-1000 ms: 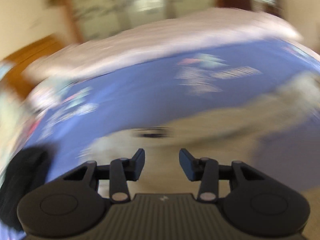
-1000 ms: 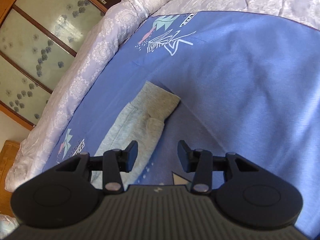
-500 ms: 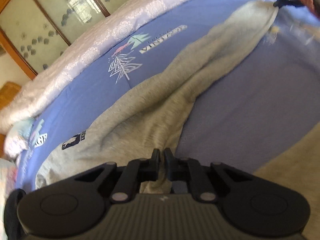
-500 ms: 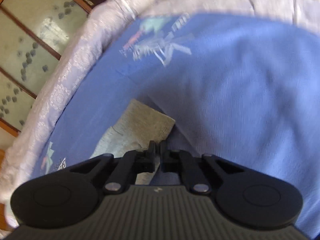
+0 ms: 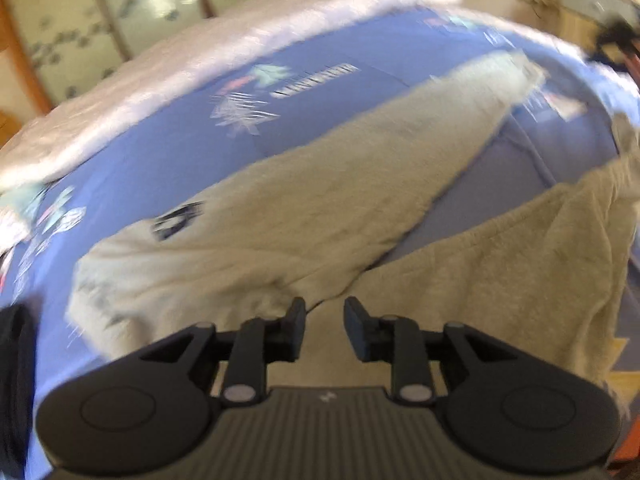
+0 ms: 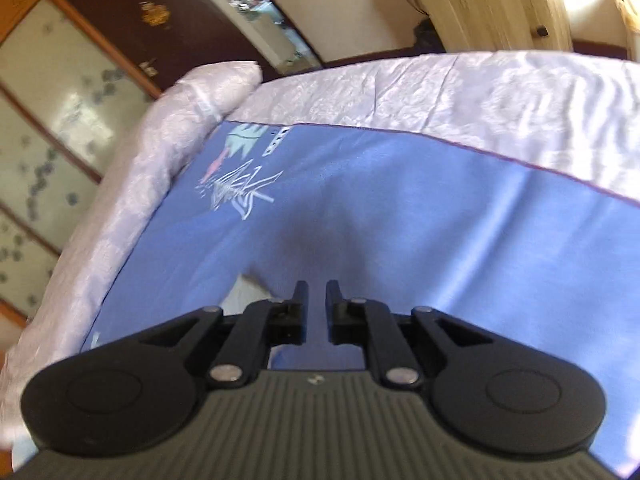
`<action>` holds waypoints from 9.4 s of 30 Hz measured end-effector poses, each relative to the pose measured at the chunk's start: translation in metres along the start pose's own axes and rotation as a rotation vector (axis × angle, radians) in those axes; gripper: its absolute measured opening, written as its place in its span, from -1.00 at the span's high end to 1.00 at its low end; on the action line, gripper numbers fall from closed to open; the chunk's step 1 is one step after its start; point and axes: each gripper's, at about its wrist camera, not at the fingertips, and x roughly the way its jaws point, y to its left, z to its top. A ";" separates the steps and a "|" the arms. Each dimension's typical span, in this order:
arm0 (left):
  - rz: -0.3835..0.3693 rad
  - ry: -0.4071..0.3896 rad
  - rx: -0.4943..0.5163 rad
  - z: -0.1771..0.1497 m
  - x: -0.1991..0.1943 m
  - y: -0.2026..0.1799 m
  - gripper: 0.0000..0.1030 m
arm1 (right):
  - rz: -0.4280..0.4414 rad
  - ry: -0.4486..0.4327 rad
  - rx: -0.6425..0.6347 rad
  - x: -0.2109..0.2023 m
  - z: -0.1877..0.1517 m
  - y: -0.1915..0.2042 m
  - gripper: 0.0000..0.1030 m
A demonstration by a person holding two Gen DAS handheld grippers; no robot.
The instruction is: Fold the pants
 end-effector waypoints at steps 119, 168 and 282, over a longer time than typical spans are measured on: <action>0.144 0.081 -0.842 -0.018 0.123 0.237 0.40 | -0.069 0.103 -0.061 0.078 -0.018 0.046 0.87; -0.058 -0.075 -0.696 -0.206 -0.127 0.106 0.06 | 0.069 0.043 0.377 -0.167 -0.086 -0.169 0.68; 0.015 -0.132 -0.730 -0.140 -0.076 0.067 0.21 | 0.593 0.657 -0.489 -0.067 -0.297 0.175 0.36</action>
